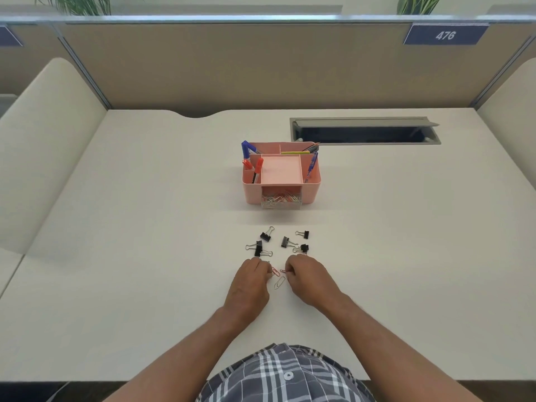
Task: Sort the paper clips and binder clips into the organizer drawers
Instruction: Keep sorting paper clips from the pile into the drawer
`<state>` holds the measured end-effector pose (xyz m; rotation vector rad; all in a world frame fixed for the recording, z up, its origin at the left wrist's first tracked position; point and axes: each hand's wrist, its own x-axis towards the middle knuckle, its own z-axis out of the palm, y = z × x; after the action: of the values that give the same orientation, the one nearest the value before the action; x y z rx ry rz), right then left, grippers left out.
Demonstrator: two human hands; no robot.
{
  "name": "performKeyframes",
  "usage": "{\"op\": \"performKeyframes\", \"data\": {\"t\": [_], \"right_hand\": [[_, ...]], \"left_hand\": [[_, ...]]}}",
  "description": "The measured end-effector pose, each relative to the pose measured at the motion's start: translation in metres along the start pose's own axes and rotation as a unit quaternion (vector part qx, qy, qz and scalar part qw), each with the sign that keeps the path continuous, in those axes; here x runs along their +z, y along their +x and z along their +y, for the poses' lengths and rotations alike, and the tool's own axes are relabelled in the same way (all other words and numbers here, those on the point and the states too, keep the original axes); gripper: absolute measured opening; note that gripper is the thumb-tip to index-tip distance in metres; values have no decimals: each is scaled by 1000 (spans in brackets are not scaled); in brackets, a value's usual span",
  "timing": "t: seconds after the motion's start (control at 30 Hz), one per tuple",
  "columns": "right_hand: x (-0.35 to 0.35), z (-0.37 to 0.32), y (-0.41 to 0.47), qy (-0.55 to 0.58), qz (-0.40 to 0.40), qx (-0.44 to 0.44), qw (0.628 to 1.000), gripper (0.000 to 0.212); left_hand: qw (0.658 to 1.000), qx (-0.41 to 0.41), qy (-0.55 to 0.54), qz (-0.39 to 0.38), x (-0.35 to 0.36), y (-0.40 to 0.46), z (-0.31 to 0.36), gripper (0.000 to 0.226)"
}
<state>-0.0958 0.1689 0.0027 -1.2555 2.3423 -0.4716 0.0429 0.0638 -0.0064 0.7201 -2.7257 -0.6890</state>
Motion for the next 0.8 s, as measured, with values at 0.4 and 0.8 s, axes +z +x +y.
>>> {"op": "performKeyframes", "data": {"t": [0.4, 0.8], "right_hand": [[-89, -22, 67, 155, 182, 17, 971, 18], [-109, -30, 98, 125, 209, 7, 970, 15]], "left_hand": [[990, 5, -99, 96, -59, 114, 18, 14], [990, 19, -105, 90, -62, 141, 13, 19]]}}
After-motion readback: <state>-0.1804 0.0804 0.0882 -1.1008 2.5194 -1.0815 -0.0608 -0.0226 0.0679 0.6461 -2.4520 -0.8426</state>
